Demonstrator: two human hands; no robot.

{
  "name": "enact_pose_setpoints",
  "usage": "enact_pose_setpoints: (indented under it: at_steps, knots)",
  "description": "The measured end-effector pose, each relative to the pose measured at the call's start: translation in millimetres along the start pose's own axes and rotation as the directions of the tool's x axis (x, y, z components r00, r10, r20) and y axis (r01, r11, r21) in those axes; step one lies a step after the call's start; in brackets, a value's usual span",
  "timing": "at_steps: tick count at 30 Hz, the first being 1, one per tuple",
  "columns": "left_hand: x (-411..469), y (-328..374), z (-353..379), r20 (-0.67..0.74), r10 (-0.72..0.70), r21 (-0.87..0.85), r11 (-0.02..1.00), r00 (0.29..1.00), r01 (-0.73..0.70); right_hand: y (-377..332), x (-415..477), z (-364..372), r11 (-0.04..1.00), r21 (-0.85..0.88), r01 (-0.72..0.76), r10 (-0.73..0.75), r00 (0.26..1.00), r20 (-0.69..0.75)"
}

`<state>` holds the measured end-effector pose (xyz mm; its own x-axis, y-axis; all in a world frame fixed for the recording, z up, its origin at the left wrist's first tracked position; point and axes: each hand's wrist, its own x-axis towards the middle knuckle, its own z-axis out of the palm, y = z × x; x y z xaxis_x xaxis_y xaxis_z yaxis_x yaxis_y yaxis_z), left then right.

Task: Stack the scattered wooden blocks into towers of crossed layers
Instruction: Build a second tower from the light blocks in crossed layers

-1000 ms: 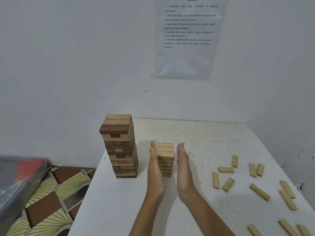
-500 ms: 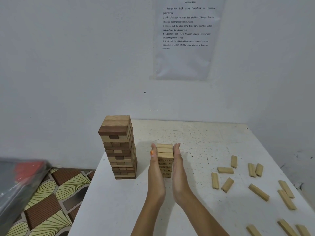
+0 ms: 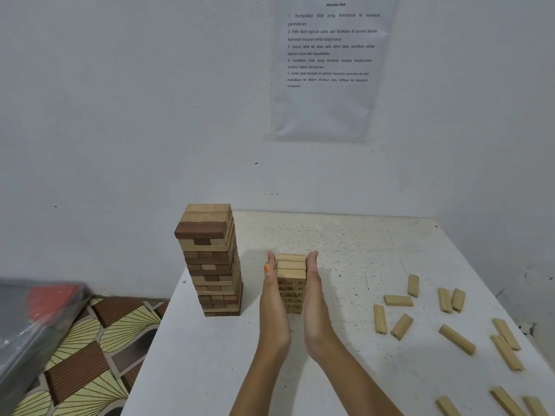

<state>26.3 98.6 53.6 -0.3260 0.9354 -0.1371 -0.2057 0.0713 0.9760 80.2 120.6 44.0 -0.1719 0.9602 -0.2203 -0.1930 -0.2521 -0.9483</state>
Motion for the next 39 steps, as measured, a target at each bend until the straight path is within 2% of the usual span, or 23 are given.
enact_pose_setpoints:
  at_steps: [16, 28, 34, 39]
  knots:
    - [0, 0, 2, 0.003, 0.018, 0.044, 0.999, 1.0, -0.018, 8, 7, 5, 0.998, -0.063, -0.003, 0.004, 1.0, 0.011]
    - [1, 0, 1, -0.001, 0.033, 0.037, 0.999, 0.999, -0.033, 7, 6, 6, 0.989, -0.124, 0.086, -0.084, 0.996, 0.018]
    - [-4, 7, 1, -0.011, 0.134, 0.045, 0.99, 0.991, -0.134, -7, 2, -4, 0.987, -0.148, 0.055, -0.056, 0.998, -0.006]
    - [-7, 11, 6, -0.011, 0.365, 0.204, 0.912, 0.931, -0.356, -26, -6, -21, 0.992, -0.079, 0.096, -0.1, 0.994, -0.048]
